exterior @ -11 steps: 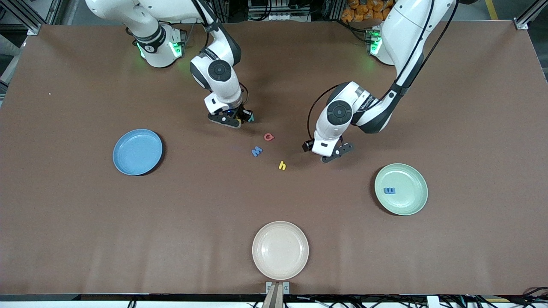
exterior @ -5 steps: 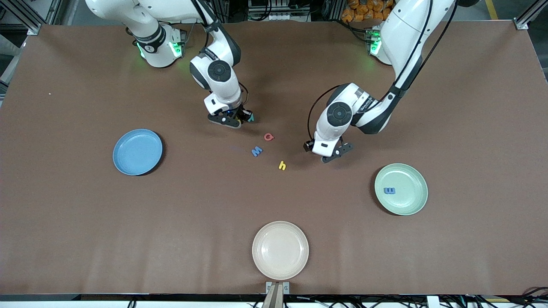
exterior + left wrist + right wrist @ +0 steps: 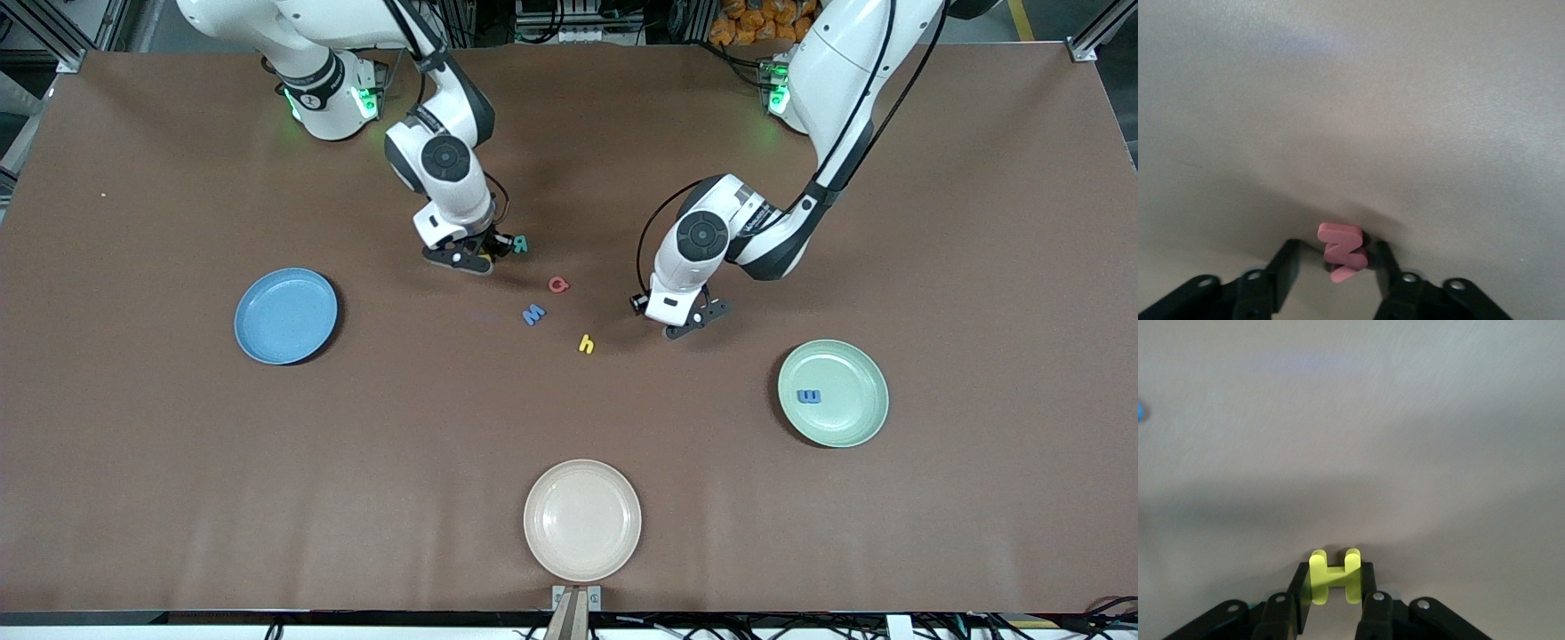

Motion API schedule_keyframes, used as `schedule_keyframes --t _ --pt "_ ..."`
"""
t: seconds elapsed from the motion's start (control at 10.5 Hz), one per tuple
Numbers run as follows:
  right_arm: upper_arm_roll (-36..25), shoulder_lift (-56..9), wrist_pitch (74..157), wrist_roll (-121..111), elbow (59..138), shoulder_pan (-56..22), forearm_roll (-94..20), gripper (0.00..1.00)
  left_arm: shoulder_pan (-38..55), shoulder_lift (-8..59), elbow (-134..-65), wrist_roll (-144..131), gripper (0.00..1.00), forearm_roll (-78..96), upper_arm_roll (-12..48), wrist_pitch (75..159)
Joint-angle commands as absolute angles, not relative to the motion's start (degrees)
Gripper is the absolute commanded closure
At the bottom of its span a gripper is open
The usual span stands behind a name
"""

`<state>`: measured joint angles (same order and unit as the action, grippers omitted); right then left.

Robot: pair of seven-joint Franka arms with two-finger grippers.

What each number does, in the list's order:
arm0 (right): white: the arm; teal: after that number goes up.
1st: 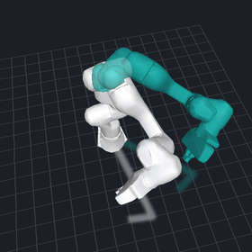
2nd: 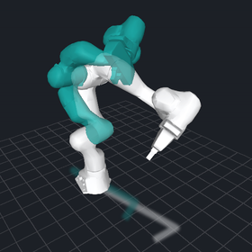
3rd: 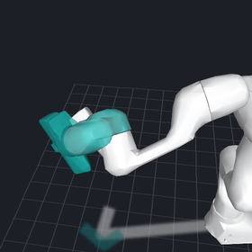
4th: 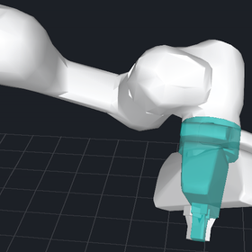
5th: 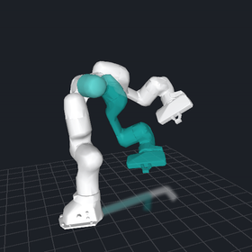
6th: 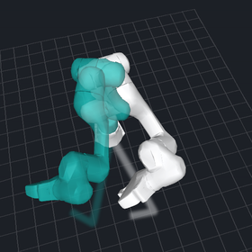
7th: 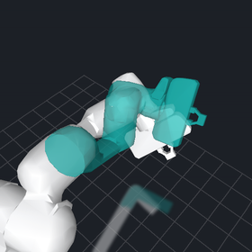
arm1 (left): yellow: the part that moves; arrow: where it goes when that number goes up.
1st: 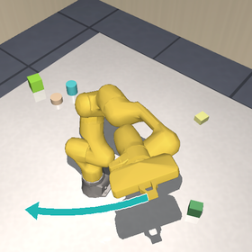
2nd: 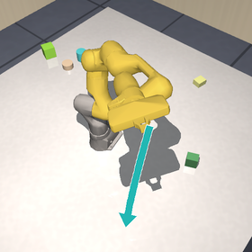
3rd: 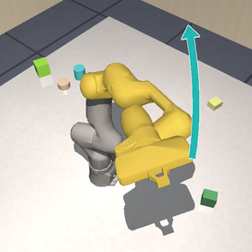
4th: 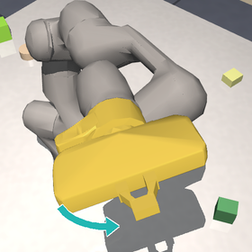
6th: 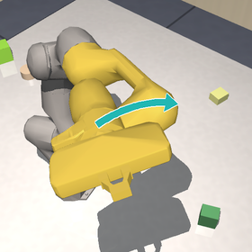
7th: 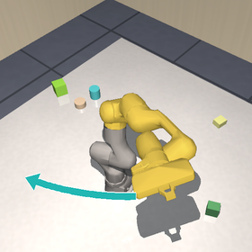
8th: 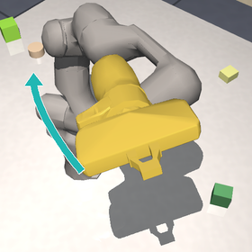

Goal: Sort uppercase to blue plate, lowercase to green plate
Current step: 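Place the w on the green plate while the right gripper drops the H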

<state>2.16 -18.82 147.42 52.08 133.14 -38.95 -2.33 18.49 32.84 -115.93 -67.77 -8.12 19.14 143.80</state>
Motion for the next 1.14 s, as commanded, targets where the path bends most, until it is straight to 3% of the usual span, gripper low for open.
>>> schedule_keyframes --t 0.0,0.28,0.66,0.85,1.04 --pt "2.5 -14.7 140.4 41.3 132.0 -31.4 -1.8 0.85 18.2 33.2 -116.2 -69.7 1.0 -11.6 19.1 144.4" --pt "2.2 -12.5 138.1 22.0 132.0 -20.9 -1.1 0.86 15.7 29.5 -115.1 -68.5 1.0 -11.7 19.0 143.7" --pt "-3.2 -12.0 138.1 0.1 131.1 -12.2 1.7 0.87 8.1 23.6 -110.1 -51.6 1.0 -11.6 17.6 133.4" --pt "-5.2 -12.0 138.3 -3.1 130.5 -11.8 5.6 0.87 6.2 22.1 -105.7 -40.8 1.0 -11.3 13.6 127.2" --pt "-5.5 -13.3 142.6 -6.8 130.4 -8.1 7.4 0.87 5.3 21.9 -105.0 -30.8 1.0 -10.9 8.5 126.9"
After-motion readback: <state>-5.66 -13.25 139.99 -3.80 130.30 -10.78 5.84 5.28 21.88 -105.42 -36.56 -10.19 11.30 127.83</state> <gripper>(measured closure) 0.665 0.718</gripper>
